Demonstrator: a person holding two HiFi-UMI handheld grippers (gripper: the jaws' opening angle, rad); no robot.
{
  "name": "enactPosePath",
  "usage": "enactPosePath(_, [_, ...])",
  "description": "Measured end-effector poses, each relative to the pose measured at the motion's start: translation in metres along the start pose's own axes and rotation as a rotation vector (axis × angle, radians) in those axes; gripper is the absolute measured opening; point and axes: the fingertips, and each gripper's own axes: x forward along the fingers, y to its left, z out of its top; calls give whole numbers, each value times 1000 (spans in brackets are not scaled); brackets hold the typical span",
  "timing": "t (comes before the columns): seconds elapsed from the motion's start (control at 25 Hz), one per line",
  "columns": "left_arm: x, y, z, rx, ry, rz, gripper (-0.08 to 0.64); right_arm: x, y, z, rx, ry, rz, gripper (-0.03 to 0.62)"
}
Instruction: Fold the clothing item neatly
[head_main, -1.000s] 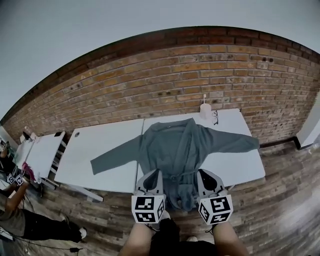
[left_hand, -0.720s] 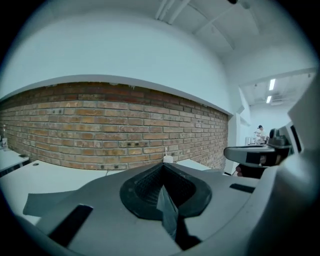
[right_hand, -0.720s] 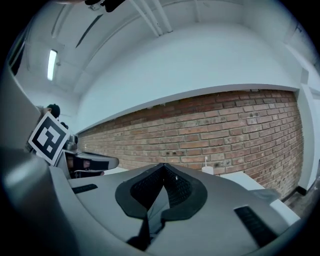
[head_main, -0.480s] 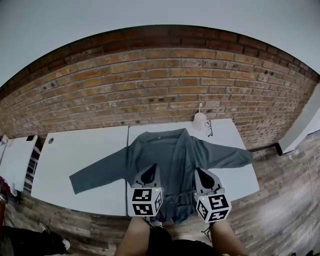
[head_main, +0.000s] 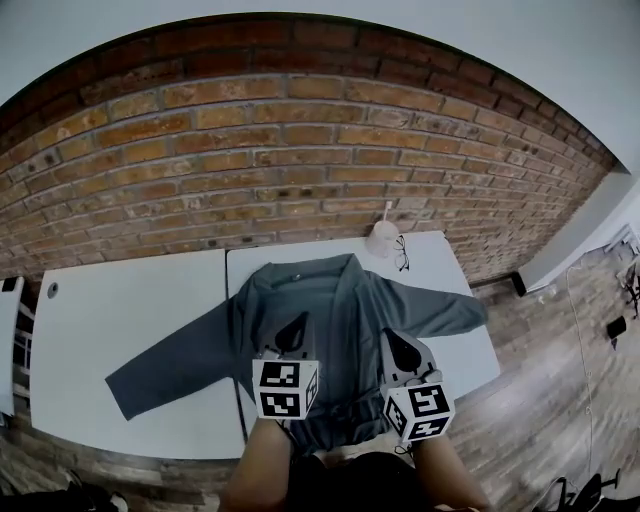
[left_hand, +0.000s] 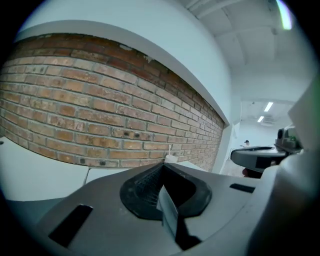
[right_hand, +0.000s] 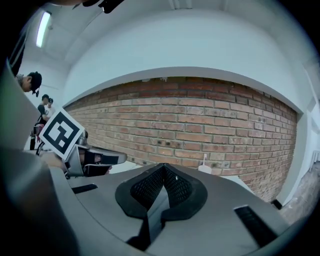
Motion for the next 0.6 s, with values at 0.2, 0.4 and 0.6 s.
enactPosePath(0.2, [13, -4, -9, 16, 23, -35, -8, 5, -17, -12, 23, 39, -53, 2])
enactPosePath(0.4, [26, -2, -6, 13, 29, -42, -8, 15, -27, -13, 15, 33, -46, 2])
enactPosePath(0.6, [44, -25, -2, 48, 47, -48, -8, 8, -63, -16, 39, 25, -79, 2])
